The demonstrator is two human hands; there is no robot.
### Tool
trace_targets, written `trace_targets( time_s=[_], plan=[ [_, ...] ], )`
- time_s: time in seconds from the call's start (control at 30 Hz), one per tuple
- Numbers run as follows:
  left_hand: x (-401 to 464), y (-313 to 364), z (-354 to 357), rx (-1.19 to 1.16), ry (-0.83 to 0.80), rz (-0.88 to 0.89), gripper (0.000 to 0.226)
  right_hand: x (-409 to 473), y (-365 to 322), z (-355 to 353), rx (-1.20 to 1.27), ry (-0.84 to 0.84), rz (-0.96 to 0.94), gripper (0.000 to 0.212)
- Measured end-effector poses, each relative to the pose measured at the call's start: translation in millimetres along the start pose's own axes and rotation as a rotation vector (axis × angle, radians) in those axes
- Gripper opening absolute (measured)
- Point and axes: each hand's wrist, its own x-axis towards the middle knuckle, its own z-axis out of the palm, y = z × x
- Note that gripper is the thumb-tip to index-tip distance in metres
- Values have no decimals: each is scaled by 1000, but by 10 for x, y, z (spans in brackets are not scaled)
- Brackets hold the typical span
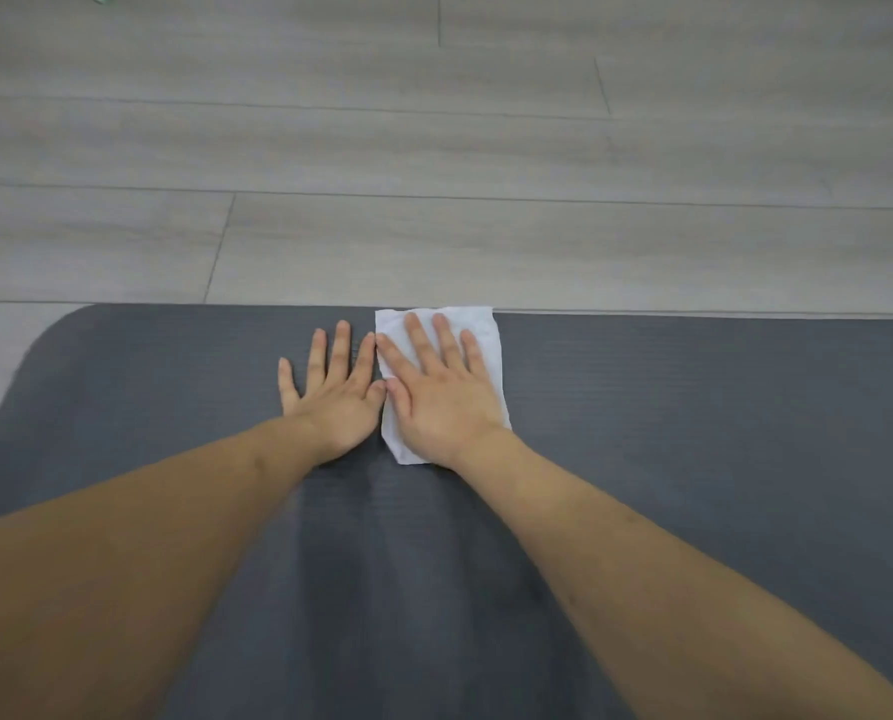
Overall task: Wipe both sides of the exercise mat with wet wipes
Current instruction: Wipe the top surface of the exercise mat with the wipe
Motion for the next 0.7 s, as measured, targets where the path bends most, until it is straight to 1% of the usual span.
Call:
trace_targets(
  time_s=[0.03,0.1,0.23,0.3,0.4,0.47,0.53,0.6,0.7],
  plan=[
    [-7,-4,-20,-8,-14,3,63,-1,-7,-3,-9,-4,-24,58],
    [-33,-14,-30,-23,-23,7,63,-98,192,-16,-4,-3,-25,58],
    [-84,58,-72,14,-16,-33,62,-456,893,-68,39,13,120,60],
    [-170,167,-69,70,46,-55,61,-692,1278,-90,62,11,202,60],
    [-398,453,15,117,231,-29,57,-997,1830,-154,83,16,307,60],
    [-555,782,109,121,261,23,57,-1198,2179,-189,84,15,350,61],
    [-631,1130,220,123,226,50,62,-1433,2525,-200,80,13,399,61],
    [-643,1399,313,103,135,29,68,-1719,2866,-211,96,30,471,62],
    [-582,1547,333,117,25,-27,73,-1992,3158,-224,103,33,539,62]
  ],
)
